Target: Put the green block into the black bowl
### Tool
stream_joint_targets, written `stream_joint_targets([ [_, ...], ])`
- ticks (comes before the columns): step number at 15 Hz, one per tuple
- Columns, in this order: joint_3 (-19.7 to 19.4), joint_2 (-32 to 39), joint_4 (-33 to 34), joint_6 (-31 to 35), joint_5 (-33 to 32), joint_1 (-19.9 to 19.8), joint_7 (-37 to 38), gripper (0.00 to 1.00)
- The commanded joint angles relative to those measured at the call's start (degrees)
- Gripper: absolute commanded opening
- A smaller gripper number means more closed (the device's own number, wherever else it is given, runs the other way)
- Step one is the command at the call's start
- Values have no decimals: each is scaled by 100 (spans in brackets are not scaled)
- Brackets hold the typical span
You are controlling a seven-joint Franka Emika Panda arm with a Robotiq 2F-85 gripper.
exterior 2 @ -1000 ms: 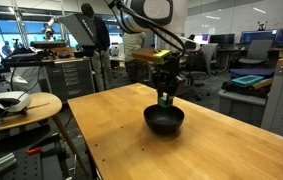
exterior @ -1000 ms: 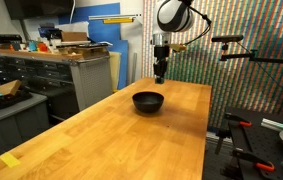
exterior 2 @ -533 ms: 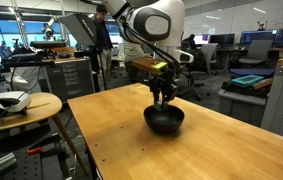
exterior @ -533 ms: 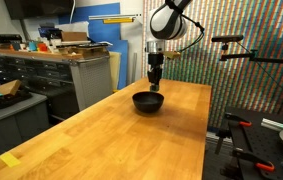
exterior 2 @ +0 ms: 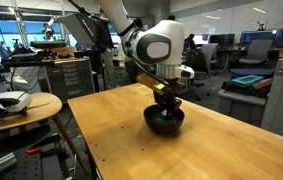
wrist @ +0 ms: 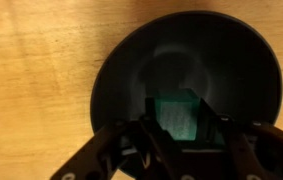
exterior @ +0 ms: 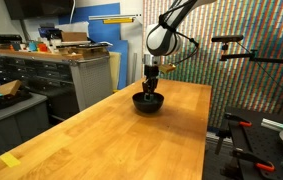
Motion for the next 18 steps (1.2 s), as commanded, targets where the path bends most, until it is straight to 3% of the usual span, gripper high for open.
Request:
stream_joint_targets([
  [1,91,404,305,210,157,-102,98,17],
  [2,88,478,337,236,151,-108,123,39],
  [3,88,535,366,264,146,-113,147,67],
  [4,94,564,375,283,156,-124,175,68],
  [8,128,365,267,289,237,-142,286,97],
  [18,-131,-682,-158,73,181,88,1019,100],
])
